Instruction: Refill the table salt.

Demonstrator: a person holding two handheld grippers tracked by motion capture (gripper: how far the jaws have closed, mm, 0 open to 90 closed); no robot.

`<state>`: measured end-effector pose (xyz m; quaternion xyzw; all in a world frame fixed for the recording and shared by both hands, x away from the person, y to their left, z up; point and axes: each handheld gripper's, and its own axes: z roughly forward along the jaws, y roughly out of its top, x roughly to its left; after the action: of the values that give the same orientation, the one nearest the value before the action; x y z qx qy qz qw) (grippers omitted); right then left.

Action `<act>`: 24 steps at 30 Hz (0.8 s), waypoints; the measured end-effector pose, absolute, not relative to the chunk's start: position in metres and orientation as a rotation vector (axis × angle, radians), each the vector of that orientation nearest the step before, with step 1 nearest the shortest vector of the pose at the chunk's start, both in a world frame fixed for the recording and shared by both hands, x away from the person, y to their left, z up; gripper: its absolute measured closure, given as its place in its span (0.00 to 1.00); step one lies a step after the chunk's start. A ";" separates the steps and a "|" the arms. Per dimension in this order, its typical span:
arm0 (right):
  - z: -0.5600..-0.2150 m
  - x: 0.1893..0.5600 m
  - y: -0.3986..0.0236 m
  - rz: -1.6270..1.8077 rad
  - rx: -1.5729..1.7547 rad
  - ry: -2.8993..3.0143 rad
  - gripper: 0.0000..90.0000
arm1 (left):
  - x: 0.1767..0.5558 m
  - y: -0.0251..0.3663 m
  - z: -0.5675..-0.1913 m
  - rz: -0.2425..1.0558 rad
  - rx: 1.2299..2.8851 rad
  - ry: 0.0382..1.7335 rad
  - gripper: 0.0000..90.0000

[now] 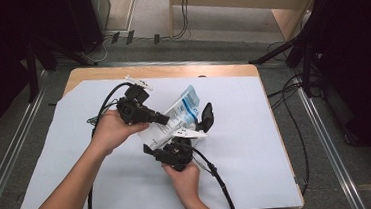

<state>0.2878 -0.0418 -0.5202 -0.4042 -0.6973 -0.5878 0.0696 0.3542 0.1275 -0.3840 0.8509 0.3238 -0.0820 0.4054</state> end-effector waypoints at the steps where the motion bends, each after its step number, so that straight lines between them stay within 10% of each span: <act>1: -0.520 0.287 -0.042 -1.772 -1.216 -2.100 0.71 | 0.354 0.129 -0.384 -0.209 2.149 0.806 0.98; 24: -0.520 0.283 -0.049 -1.791 -1.226 -2.098 0.71 | 0.330 0.160 -0.379 -0.224 2.060 0.686 0.99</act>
<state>0.2826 -0.0489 -0.5195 -0.4055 -0.6936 -0.5923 0.0613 0.3302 0.1595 -0.3787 0.8374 0.2788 -0.0910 0.4613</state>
